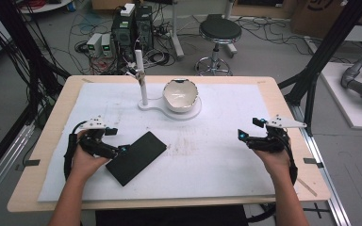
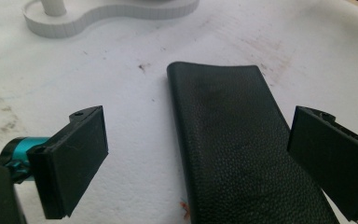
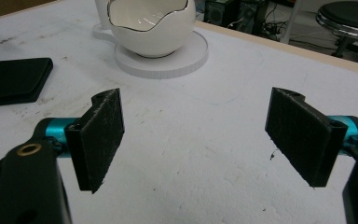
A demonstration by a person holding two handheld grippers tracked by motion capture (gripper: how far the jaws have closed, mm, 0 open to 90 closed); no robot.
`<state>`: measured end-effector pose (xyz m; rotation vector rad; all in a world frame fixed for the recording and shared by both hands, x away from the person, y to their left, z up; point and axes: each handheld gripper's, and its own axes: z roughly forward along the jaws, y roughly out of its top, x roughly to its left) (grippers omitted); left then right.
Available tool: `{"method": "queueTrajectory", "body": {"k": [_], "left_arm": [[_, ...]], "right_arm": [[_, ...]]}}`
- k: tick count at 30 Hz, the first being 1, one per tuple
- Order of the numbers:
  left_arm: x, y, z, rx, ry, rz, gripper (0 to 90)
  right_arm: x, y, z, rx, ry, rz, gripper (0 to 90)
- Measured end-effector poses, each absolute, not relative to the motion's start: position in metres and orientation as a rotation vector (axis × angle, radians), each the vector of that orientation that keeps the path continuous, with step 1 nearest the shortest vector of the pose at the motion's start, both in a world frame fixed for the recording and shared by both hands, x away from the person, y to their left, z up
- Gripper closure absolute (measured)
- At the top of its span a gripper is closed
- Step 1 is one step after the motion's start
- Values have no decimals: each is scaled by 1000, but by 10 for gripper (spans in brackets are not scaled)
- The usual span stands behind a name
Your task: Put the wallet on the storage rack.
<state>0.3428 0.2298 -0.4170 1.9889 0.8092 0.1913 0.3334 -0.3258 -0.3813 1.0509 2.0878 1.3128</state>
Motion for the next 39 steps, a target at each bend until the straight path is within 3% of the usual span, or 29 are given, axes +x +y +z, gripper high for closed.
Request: {"method": "queueTrajectory", "body": {"k": [9, 10, 12, 17, 21, 22, 28, 29, 31, 36, 37, 38, 39], "left_arm": [[348, 231, -436, 2040, 856, 74, 51], [348, 230, -437, 2046, 855, 63, 61], [348, 228, -439, 2057, 835, 28, 189], [348, 223, -446, 2099, 823, -18, 193], [347, 225, -447, 2088, 806, -26, 248], [346, 226, -448, 2085, 787, -62, 349], [346, 227, -449, 2079, 775, -88, 385], [346, 228, -449, 2070, 787, -95, 434], [348, 229, -450, 2057, 798, -115, 451], [351, 235, -451, 2009, 872, -168, 580], [351, 235, -450, 1997, 895, -171, 663], [351, 235, -449, 1983, 917, -181, 663], [351, 235, -448, 1979, 925, -187, 724]], "right_arm": [[335, -323, -383, 1046, 2109, 1318, 201], [335, -323, -383, 1047, 2110, 1317, 200], [336, -322, -384, 1046, 2116, 1312, 201], [338, -322, -385, 1050, 2126, 1309, 200], [339, -321, -386, 1056, 2133, 1312, 200], [339, -322, -386, 1056, 2136, 1310, 201], [339, -323, -386, 1063, 2133, 1312, 200], [339, -323, -386, 1064, 2132, 1310, 200], [339, -323, -386, 1062, 2132, 1309, 200], [338, -322, -386, 1064, 2130, 1308, 201], [338, -321, -385, 1062, 2130, 1308, 201], [338, -321, -385, 1062, 2130, 1308, 201], [338, -321, -385, 1057, 2130, 1309, 201]]}}
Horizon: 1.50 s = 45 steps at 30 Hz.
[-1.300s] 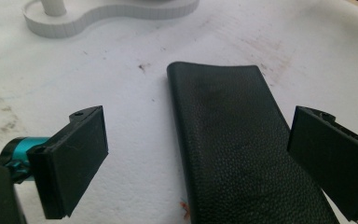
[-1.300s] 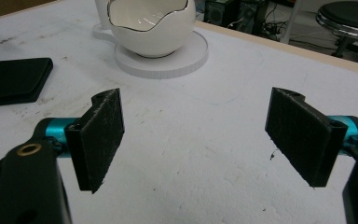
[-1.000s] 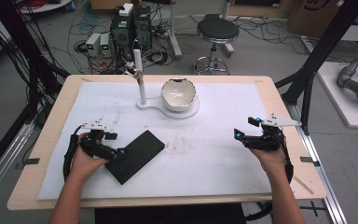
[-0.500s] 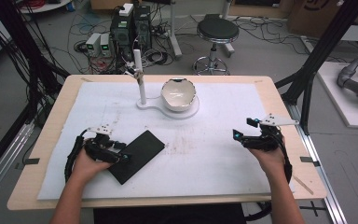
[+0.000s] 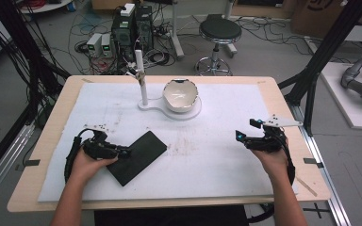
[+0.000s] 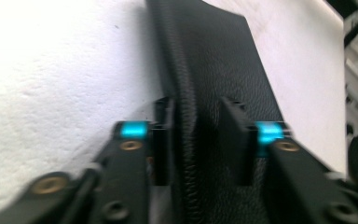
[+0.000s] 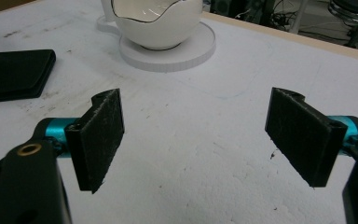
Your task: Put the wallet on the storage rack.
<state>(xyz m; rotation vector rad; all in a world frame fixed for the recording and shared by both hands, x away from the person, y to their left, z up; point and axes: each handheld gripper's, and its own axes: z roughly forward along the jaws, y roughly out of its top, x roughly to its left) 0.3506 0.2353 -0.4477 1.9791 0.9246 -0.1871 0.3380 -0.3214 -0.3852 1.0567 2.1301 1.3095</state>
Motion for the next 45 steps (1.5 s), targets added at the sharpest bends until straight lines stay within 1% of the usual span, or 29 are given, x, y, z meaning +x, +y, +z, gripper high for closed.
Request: {"method": "queueTrajectory", "body": {"k": [1, 5, 9, 11, 17, 23, 33, 45], "left_arm": [[351, 235, -447, 1977, 927, -189, 724], [348, 235, -441, 1967, 885, -193, 770], [341, 234, -425, 1935, 798, -131, 804], [338, 233, -418, 1929, 766, -100, 811], [333, 230, -406, 1898, 682, -93, 817], [327, 221, -393, 1890, 607, -39, 817], [317, 190, -371, 1890, 456, 13, 817], [319, 147, -375, 1910, 349, -61, 816]], "right_arm": [[338, -321, -385, 1057, 2130, 1309, 201], [338, -321, -385, 1057, 2136, 1316, 201], [338, -321, -385, 1057, 2139, 1328, 201], [338, -322, -385, 1049, 2141, 1336, 201], [337, -321, -384, 1031, 2156, 1369, 201], [337, -313, -381, 979, 2202, 1437, 201], [336, -283, -375, 870, 2311, 1585, 201], [339, -225, -384, 666, 2578, 1728, 202]]}}
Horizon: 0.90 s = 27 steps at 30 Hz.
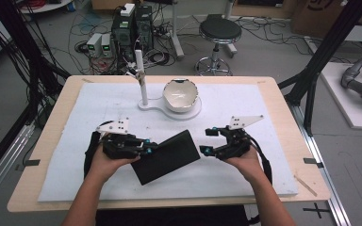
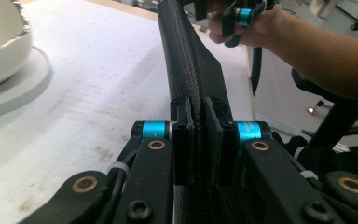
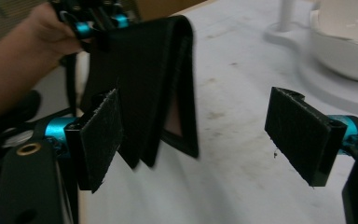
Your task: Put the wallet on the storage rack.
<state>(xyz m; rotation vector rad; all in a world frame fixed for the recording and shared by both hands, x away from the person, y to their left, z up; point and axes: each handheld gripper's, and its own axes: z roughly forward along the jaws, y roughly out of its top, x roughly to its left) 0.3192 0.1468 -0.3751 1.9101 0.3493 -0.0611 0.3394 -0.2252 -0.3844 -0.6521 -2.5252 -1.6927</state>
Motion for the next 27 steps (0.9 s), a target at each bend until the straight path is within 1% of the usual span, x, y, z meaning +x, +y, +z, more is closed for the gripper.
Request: {"method": "queueTrajectory", "body": {"k": [2, 3, 5, 6, 7, 9, 10, 12, 18, 22, 25, 27], "left_arm": [[318, 143, -375, 1896, 326, -84, 815], [318, 141, -375, 1890, 313, -94, 816], [318, 140, -375, 1884, 302, -101, 816], [318, 140, -375, 1884, 304, -101, 815], [318, 140, -375, 1883, 307, -98, 816], [319, 143, -376, 1878, 311, -97, 815], [319, 144, -377, 1871, 317, -91, 815], [321, 148, -378, 1850, 324, -104, 813], [323, 150, -380, 1862, 335, -109, 802], [325, 150, -381, 1870, 355, -90, 753], [327, 155, -380, 1831, 391, -94, 651], [328, 160, -378, 1825, 428, -70, 570]], "right_arm": [[340, -218, -388, -614, -2496, -1656, 207], [341, -214, -391, -593, -2485, -1637, 230], [340, -209, -394, -547, -2471, -1597, 328], [340, -206, -396, -516, -2458, -1596, 402], [340, -205, -396, -482, -2447, -1603, 503], [338, -204, -396, -464, -2461, -1604, 644], [339, -204, -397, -465, -2435, -1611, 695], [341, -205, -401, -472, -2348, -1635, 754], [340, -203, -405, -478, -2308, -1645, 781], [336, -201, -402, -468, -2365, -1647, 784], [333, -201, -397, -470, -2425, -1646, 785], [332, -203, -395, -485, -2448, -1660, 785]]}}
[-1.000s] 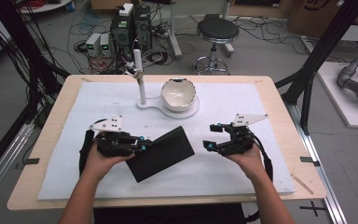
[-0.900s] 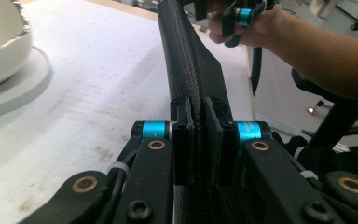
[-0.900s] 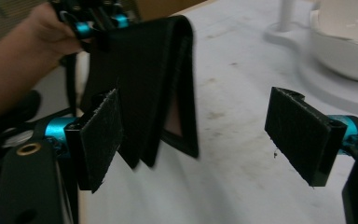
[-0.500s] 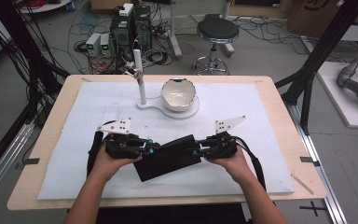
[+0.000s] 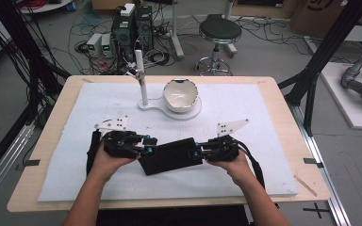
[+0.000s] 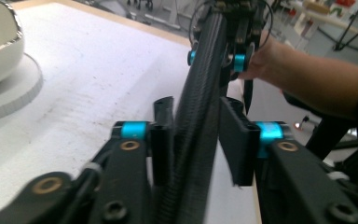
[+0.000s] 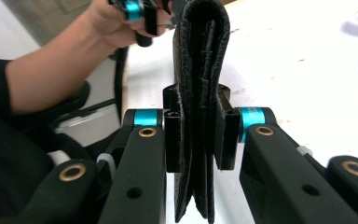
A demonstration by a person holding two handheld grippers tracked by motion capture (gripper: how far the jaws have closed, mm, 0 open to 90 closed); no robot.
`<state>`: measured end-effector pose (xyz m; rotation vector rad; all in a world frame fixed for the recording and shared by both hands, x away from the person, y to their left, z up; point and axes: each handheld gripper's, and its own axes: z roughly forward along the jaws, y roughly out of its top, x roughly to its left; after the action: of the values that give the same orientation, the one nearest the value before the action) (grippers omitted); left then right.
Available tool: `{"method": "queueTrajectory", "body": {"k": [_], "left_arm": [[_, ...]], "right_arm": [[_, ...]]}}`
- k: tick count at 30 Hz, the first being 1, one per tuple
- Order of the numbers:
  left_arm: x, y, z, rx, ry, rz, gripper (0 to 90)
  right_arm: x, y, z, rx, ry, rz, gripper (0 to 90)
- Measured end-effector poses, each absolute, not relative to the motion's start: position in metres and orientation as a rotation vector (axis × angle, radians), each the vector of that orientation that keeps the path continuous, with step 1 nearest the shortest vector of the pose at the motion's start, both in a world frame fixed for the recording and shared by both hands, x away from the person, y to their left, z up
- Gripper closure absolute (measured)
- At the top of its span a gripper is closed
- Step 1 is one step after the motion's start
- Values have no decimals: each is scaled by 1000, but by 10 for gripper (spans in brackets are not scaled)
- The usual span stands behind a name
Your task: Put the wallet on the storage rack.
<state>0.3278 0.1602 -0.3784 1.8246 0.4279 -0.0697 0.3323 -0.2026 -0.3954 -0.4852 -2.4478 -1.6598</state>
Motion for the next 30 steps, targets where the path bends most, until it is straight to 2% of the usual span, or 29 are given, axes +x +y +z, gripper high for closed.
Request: {"method": "queueTrajectory", "body": {"k": [4, 17, 27, 30], "left_arm": [[331, 176, -377, 1798, 505, -36, 438], [331, 221, -377, 1817, 695, 148, 185], [331, 232, -384, 1859, 714, 222, 77], [331, 233, -383, 1852, 714, 228, 73]], "right_arm": [[332, -209, -390, -520, -2483, -1670, 785], [337, -240, -337, -634, -2657, -1778, 785], [367, -251, -278, -766, -2787, -1800, 784], [380, -252, -267, -822, -2814, -1782, 784]]}}
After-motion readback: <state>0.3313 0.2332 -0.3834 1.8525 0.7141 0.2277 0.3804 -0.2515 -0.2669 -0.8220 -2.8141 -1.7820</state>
